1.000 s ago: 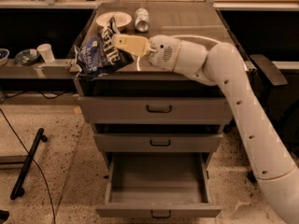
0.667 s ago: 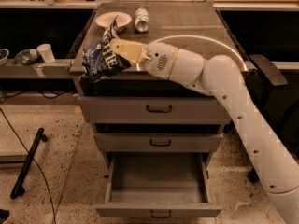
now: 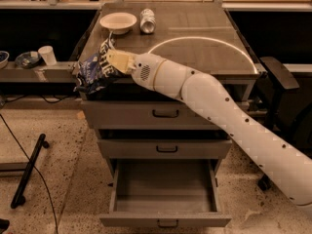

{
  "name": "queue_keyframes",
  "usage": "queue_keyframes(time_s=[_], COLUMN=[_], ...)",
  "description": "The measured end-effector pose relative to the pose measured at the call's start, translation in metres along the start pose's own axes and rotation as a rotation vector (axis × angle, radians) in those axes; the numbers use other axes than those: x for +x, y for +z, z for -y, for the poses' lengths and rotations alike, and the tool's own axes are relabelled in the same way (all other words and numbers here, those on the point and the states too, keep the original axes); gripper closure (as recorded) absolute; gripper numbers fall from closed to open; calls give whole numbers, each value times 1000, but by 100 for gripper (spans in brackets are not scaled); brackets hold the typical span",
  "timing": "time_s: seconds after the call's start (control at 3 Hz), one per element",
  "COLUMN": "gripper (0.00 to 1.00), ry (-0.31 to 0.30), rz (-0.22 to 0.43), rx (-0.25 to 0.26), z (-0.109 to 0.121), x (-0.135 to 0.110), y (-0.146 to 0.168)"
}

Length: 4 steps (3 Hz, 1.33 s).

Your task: Pick blue chip bag from bottom drawer and place on counter

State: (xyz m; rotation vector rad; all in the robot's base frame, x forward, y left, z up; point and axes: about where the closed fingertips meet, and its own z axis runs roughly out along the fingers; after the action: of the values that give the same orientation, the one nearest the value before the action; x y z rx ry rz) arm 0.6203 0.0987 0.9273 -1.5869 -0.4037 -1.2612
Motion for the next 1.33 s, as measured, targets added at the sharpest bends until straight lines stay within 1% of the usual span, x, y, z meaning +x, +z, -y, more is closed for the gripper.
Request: queue_keyframes(time_s=[0.33,0.67,1.0,1.33], gripper=[100,100,100,98], ry=[40,43,68,113], rz=[-56,-60,-105,-146], rx=[-84,-87,-116,-156], z=[-26,-27,-31,-24], x=[13,16,46,88], y=[-5,-4,4,30])
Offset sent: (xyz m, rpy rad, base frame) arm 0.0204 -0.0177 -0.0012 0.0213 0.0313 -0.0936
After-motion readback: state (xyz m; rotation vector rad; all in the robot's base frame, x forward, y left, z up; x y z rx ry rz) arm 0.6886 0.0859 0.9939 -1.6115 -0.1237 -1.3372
